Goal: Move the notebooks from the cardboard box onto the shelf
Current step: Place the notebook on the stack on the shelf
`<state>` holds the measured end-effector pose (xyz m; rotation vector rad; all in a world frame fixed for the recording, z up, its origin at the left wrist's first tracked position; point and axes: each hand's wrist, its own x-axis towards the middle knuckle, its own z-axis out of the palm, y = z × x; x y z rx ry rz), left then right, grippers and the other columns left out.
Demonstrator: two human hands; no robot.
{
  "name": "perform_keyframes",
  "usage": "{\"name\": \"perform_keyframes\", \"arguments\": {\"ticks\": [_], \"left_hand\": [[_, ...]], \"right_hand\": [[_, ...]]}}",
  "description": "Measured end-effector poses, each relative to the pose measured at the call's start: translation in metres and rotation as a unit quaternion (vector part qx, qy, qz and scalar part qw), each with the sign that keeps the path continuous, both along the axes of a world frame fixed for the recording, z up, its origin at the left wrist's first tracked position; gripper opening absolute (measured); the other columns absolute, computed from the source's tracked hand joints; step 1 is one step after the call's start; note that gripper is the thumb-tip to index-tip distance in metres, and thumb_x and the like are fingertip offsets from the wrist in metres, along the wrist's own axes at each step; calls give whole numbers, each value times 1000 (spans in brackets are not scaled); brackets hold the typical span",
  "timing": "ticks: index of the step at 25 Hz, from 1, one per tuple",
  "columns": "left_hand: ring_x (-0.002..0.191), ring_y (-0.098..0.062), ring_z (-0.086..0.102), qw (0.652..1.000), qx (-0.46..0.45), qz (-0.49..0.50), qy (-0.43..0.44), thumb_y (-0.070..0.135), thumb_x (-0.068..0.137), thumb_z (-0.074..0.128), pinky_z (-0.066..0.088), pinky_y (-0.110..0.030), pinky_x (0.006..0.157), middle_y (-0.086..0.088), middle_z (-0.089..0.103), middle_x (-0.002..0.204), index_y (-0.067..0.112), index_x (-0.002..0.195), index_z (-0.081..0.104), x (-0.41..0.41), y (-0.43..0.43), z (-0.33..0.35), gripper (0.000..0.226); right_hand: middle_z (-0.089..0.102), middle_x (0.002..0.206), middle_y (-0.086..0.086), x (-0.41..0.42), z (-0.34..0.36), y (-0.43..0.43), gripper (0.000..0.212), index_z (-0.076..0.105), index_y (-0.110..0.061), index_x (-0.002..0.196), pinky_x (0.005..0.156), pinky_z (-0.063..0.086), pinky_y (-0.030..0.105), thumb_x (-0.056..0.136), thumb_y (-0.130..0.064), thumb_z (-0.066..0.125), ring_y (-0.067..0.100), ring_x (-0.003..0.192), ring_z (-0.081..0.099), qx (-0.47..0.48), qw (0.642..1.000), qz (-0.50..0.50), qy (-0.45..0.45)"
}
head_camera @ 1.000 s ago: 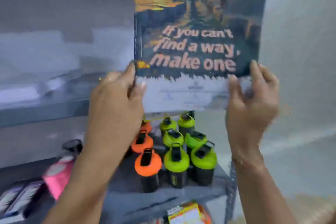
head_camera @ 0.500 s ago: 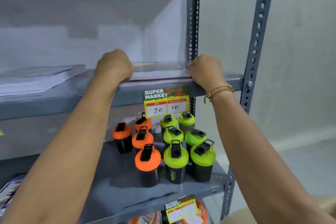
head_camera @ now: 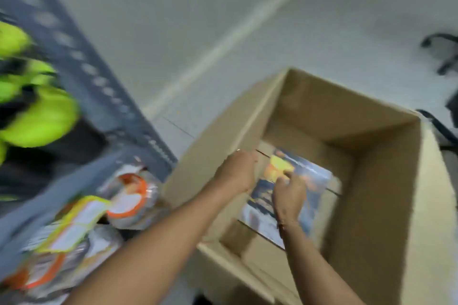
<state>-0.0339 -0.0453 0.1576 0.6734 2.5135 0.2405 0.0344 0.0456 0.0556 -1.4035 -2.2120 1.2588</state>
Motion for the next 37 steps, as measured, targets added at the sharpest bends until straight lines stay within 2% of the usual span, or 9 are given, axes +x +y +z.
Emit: {"name": "perform_keyframes", "arguments": {"ticks": [4, 9, 18, 21, 24, 27, 30, 34, 37], "left_hand": [[125, -33, 51, 977, -141, 22, -157, 10, 90, 44, 42, -37, 100, -22, 52, 135, 2, 126, 50, 12, 20, -150, 37], [123, -36, 49, 967, -122, 166, -147, 3, 86, 45, 44, -40, 99, -20, 51, 135, 6, 134, 41, 42, 33, -218, 48], [119, -37, 53, 968, -120, 203, -86, 3, 82, 55, 46, -40, 96, -22, 58, 126, 0, 116, 58, 36, 44, -189, 33], [118, -38, 52, 979, -41, 193, -44, -1, 83, 53, 46, -41, 94, -22, 56, 126, 0, 112, 58, 32, 37, -128, 30], [112, -39, 52, 976, 98, 188, 59, -5, 81, 51, 44, -43, 91, -19, 52, 122, 4, 111, 55, 37, 12, -41, 32], [103, -37, 56, 914, 263, 215, 221, -10, 78, 49, 41, -35, 88, -18, 53, 116, 5, 116, 56, 41, -43, 63, 41], [94, -25, 58, 794, 356, 231, 436, -4, 79, 55, 37, -24, 85, -18, 59, 108, 0, 119, 61, 56, -113, 166, 41], [77, -3, 43, 635, 336, 253, 648, 6, 81, 61, 24, 10, 82, -1, 52, 92, 0, 118, 64, 92, -211, 280, 37], [78, 0, 43, 576, 300, 324, 688, 11, 87, 61, 31, 4, 75, 3, 47, 93, 5, 121, 63, 121, -272, 349, 35]], "right_hand": [[45, 136, 25, 53, -98, 38, 50, 39, 1, 132, 109, 33, 41, 85, -9, 51, 39, 127, 39, -118, 956, -55, -265], [37, 139, 19, 68, -134, 32, 48, 34, -1, 131, 110, 29, 43, 86, -7, 46, 37, 128, 30, -114, 941, -43, -316], [43, 124, 12, 45, -82, 45, 29, 55, -11, 97, 104, 29, 40, 77, 10, 51, 31, 113, 45, -42, 975, -178, -126], [47, 120, 11, 39, -28, 37, 25, 56, -10, 88, 102, 29, 36, 78, 11, 47, 29, 106, 50, -16, 976, -214, -18], [49, 106, 19, 31, 33, 15, 14, 57, 5, 86, 87, 37, 13, 79, 13, 48, 18, 88, 44, 33, 954, -258, 151], [51, 97, 27, 6, 121, -27, 10, 56, 11, 85, 79, 37, 0, 76, 14, 55, 18, 89, 42, 106, 907, -221, 343], [47, 99, 17, -15, 224, -83, 17, 59, 6, 95, 77, 37, -3, 78, 6, 59, 3, 84, 50, 94, 837, -156, 515], [58, 110, 12, -31, 342, -164, 27, 58, -27, 106, 92, 51, 46, 82, -16, 66, 30, 107, 59, 46, 749, -2, 660], [63, 117, 22, -41, 417, -218, 30, 64, -2, 110, 96, 50, 47, 83, -17, 69, 32, 114, 60, 88, 685, 109, 715]]}}
